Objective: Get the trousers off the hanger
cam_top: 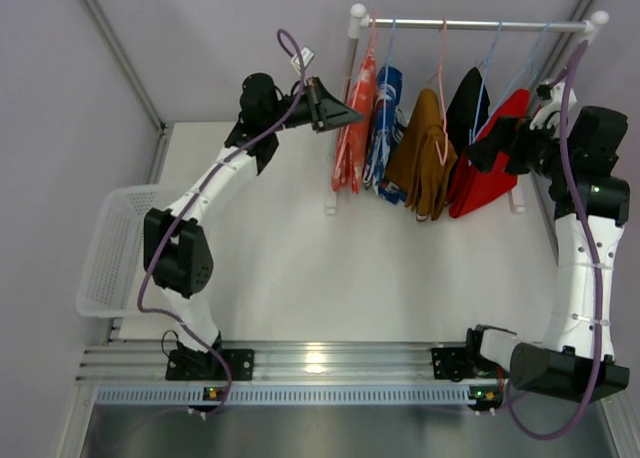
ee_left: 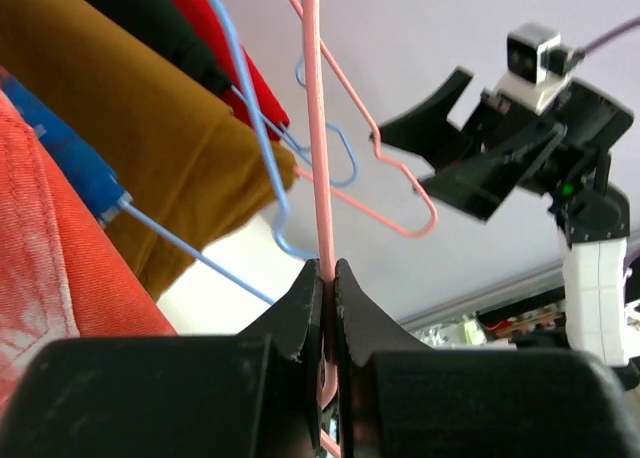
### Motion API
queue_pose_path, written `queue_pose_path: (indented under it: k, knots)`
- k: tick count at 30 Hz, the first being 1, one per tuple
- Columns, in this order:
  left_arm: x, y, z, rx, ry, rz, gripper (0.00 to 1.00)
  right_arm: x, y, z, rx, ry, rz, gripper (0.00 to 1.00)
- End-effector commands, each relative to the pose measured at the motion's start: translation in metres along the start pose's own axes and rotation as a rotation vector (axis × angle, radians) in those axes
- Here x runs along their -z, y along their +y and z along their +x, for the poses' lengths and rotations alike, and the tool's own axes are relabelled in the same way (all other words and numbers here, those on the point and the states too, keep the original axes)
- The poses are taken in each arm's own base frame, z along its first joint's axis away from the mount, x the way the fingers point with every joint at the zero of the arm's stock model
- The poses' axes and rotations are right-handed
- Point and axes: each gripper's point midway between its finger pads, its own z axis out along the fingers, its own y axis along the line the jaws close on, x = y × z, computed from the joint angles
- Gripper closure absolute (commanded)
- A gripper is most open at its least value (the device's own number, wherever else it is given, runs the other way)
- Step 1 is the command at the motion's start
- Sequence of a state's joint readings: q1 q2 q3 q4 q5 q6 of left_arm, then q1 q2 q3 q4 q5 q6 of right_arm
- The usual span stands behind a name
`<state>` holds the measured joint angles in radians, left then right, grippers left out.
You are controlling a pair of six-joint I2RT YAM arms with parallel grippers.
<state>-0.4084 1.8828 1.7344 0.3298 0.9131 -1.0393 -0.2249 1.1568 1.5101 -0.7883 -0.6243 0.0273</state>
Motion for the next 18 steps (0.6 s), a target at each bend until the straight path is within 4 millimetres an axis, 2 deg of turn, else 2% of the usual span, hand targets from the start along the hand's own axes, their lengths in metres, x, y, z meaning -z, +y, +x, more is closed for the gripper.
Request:
queue_pose_path:
  k: [1,6,8,9,10,11,12,14,15,17,18]
  knots:
    - [0.038,-0.121,-0.01,-0.412,-0.068,0.157,1.0,0.008,0.022,-0.044,0.017,-0.133,-0.068,0.0]
    - [0.057,-0.129,0.007,-0.417,-0.077,0.1,1.0,0.001,0.031,-0.051,0.016,-0.151,-0.101,0.01]
    - [0.066,-0.134,0.014,-0.402,-0.08,0.081,1.0,-0.001,0.04,-0.056,0.018,-0.163,-0.131,0.0]
    - [0.068,-0.135,0.015,-0.396,-0.088,0.069,1.0,-0.002,0.05,-0.06,0.031,-0.17,-0.157,0.01]
    - [0.075,-0.146,0.017,-0.4,-0.104,0.067,1.0,-0.002,0.055,-0.062,0.035,-0.174,-0.168,0.01]
    - [0.078,-0.14,0.02,-0.369,-0.115,0.042,1.0,-0.003,0.06,-0.066,0.04,-0.183,-0.175,0.0]
    - [0.085,-0.15,0.023,-0.361,-0.13,0.043,1.0,-0.004,0.072,-0.068,0.049,-0.183,-0.207,0.01]
    - [0.091,-0.147,0.026,-0.343,-0.151,0.009,1.0,-0.007,0.082,-0.074,0.05,-0.2,-0.221,0.01]
    - [0.094,-0.143,0.028,-0.351,-0.148,-0.019,1.0,-0.011,0.098,-0.07,0.055,-0.192,-0.261,0.01]
    - [0.104,-0.15,0.028,-0.372,-0.176,-0.048,1.0,-0.016,0.109,-0.078,0.07,-0.235,-0.264,0.01]
    - [0.108,-0.143,0.028,-0.354,-0.195,-0.082,1.0,-0.018,0.127,-0.074,0.079,-0.235,-0.307,0.01]
